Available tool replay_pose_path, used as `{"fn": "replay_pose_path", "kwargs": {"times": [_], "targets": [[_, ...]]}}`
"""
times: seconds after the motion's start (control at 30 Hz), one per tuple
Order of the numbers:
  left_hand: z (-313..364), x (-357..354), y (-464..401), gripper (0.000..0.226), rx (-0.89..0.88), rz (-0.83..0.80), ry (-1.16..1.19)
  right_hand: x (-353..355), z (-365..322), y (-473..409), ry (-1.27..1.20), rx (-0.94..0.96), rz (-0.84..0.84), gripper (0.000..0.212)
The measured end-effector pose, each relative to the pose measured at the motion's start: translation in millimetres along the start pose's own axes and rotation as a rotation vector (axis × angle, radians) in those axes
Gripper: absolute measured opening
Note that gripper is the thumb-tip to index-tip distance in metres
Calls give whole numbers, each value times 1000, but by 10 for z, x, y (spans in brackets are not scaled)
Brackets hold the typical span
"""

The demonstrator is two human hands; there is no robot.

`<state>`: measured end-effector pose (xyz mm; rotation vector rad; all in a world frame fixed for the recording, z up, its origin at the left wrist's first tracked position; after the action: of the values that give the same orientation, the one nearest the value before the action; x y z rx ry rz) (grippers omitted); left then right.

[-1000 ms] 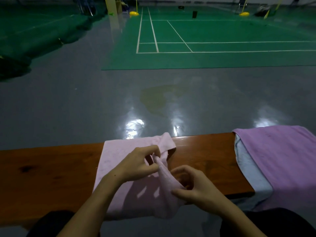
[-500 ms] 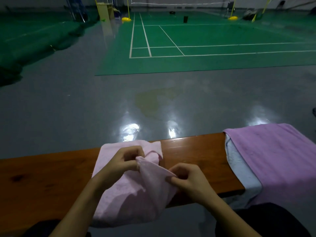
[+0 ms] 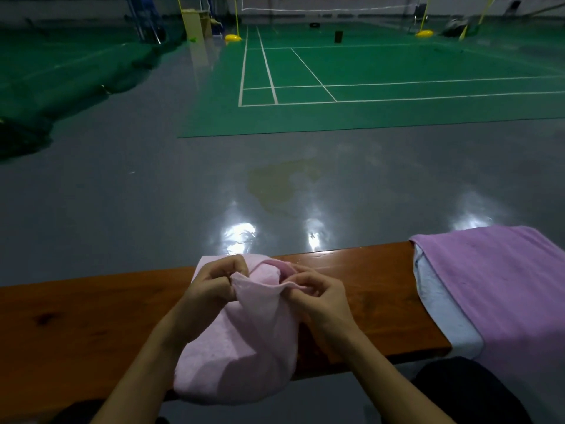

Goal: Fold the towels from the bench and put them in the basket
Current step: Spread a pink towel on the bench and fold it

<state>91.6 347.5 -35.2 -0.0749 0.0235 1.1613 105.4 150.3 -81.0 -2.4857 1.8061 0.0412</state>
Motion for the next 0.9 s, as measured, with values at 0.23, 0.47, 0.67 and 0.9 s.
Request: {"fn": "replay_pose_path", "kwargs": {"times": [0.23, 0.47, 0.67, 0.9], "targets": [[19, 179, 147, 7, 42, 30, -574, 176, -357, -79, 590, 292, -53, 14], [114, 109, 389, 16, -142, 90, -1386, 45, -378, 1, 1100, 399, -167, 25], [683, 173, 435, 24, -196, 295, -1414, -167, -804, 33, 1177, 450, -114, 15], [1544, 181, 471, 18, -286, 432, -1087, -168, -1727, -20, 1018, 483, 96, 31]]}}
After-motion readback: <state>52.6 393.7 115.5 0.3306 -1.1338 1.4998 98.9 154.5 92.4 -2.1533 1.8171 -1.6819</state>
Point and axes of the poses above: each hand's wrist, its own y-axis away from the middle knuckle, its own x-axis out of the back of the hand, z = x × y, the point moved 8 cm from there along -y, towards the middle knuckle, and after that the axes turned 7 degrees about -z, right-handed, at the moved point
